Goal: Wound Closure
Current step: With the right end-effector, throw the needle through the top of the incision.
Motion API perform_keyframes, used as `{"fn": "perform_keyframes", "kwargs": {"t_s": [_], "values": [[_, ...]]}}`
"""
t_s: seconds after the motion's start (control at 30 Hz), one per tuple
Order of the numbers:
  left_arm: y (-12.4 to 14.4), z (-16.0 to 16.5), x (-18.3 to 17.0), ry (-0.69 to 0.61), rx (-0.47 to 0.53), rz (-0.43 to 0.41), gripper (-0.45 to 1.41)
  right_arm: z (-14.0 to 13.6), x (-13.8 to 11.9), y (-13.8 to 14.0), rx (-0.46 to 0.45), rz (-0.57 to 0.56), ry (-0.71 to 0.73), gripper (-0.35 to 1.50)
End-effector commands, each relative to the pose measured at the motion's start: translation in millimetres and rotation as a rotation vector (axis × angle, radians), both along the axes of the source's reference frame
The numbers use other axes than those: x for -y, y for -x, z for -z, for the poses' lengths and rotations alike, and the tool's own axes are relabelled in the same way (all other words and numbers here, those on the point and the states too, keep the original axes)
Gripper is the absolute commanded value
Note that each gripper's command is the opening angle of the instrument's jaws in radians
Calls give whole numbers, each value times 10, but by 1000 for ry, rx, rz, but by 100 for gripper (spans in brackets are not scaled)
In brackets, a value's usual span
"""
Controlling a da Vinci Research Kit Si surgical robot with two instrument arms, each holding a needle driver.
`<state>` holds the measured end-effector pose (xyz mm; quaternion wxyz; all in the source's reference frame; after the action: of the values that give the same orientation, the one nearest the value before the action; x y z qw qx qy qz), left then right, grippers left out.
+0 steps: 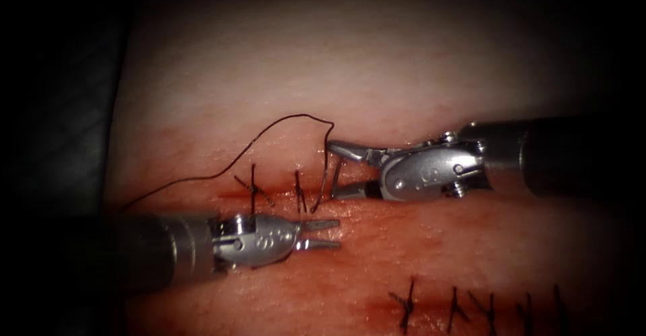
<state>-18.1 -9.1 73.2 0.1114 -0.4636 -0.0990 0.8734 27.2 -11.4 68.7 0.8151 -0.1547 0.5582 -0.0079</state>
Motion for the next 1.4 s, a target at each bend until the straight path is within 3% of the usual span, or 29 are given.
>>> {"fn": "perform_keyframes", "kwargs": {"t_s": [0.03, 0.2, 0.5, 0.53, 0.57, 0.6, 0.77, 0.9, 1.2, 1.4], "values": [[6, -6, 0, 1, 1, 0, -5, 0, 0, -8, -1, 6, 12, 101], [5, -5, 1, 1, 4, -2, -5, 0, -6, -9, 18, 21, 61, 76], [5, -4, 3, 2, 4, -3, -5, -21, -10, -10, 42, 47, 58, 78], [5, -5, 3, 2, 4, -3, -5, -21, -10, -12, 42, 47, 59, 44], [5, -5, 4, 2, 2, -5, -5, -21, -10, -12, 42, 47, 59, -3], [6, -5, 5, 2, 2, -5, -5, -21, -11, -12, 46, 50, 56, -35], [6, -4, 5, 2, 5, -7, -5, -30, -20, -10, 87, 110, 36, -35], [8, -8, -7, -6, 12, -7, -8, -37, -24, -4, 56, 128, 29, -35], [20, -22, -22, 4, -11, 16, -6, -47, -47, 11, -93, 107, -279, -35], [17, -53, 1, -28, -55, 4, -6, -55, -63, 10, -176, 22, -574, -35]]}}
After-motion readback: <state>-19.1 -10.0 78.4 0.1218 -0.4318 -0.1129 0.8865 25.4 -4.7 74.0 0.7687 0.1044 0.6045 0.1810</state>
